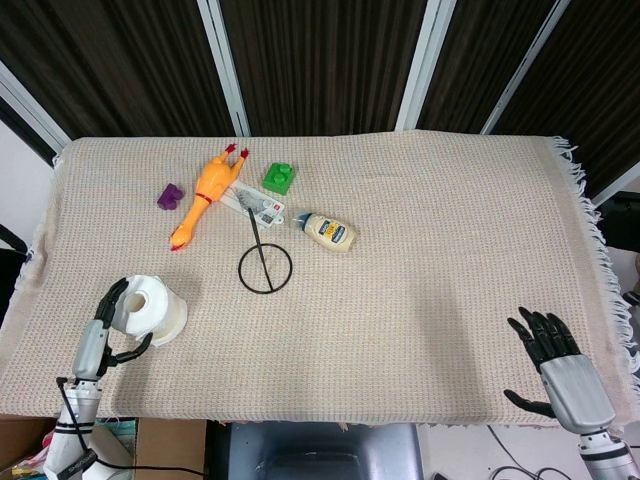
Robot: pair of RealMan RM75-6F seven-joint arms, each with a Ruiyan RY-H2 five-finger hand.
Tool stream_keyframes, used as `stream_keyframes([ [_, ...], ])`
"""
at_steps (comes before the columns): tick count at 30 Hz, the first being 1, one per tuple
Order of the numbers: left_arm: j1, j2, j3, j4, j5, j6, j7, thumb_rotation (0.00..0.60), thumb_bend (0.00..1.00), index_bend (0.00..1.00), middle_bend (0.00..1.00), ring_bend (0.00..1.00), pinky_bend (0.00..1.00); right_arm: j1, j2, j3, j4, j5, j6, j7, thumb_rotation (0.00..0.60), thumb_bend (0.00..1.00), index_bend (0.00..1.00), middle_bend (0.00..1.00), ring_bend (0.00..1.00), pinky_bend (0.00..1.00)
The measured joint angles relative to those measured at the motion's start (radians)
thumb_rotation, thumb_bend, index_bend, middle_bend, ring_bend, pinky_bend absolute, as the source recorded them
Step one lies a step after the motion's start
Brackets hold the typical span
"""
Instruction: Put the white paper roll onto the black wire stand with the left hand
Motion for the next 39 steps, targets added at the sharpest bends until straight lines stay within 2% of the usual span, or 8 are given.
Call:
stream_keyframes([
  [8,-0.024,-0.022,-0.017,0.026,-0.034,-0.064,-0.018,0.600,0.30,0.00,0.00,0.00,0.08,0.000,0.003,0.000,-0.001,0.000,0.001,0.005,0.600,0.14,0.00,0.00,0.00,0.00],
  [11,-0.030,-0.021,-0.017,0.024,-0.035,-0.079,-0.027,0.600,0.31,0.00,0.00,0.01,0.28,0.000,0.004,0.000,-0.001,0.000,0.001,0.007,0.600,0.14,0.00,0.00,0.00,0.00],
  [13,-0.034,-0.018,-0.017,0.019,-0.034,-0.079,-0.024,0.600,0.34,0.00,0.02,0.13,0.50,0.000,0.005,0.000,-0.001,-0.001,0.002,0.010,0.600,0.14,0.00,0.00,0.00,0.00],
  [16,-0.037,-0.009,-0.015,0.004,-0.031,-0.083,-0.012,0.600,0.44,0.14,0.35,0.51,0.82,-0.001,0.006,0.000,-0.001,-0.002,0.003,0.012,0.600,0.14,0.00,0.00,0.00,0.00],
  [19,-0.038,-0.005,-0.027,-0.027,-0.050,-0.089,0.010,0.600,0.62,0.54,0.71,0.75,0.99,-0.001,0.007,-0.002,-0.001,-0.006,0.004,0.014,0.600,0.14,0.00,0.00,0.00,0.00],
  [23,-0.037,-0.012,-0.057,-0.047,-0.078,-0.076,0.032,0.600,0.78,0.68,0.84,0.86,1.00,-0.003,0.011,-0.003,-0.001,-0.009,0.010,0.021,0.600,0.14,0.00,0.00,0.00,0.00],
  [30,-0.035,0.010,-0.101,-0.091,-0.050,0.058,0.049,0.600,0.80,0.69,0.86,0.88,1.00,-0.003,0.015,-0.006,-0.002,-0.013,0.009,0.031,0.600,0.14,0.00,0.00,0.00,0.00],
  [39,-0.055,0.152,-0.206,-0.444,0.026,0.225,0.163,0.600,0.80,0.69,0.86,0.88,1.00,-0.008,0.022,-0.016,-0.003,-0.032,0.020,0.042,0.600,0.14,0.00,0.00,0.00,0.00],
])
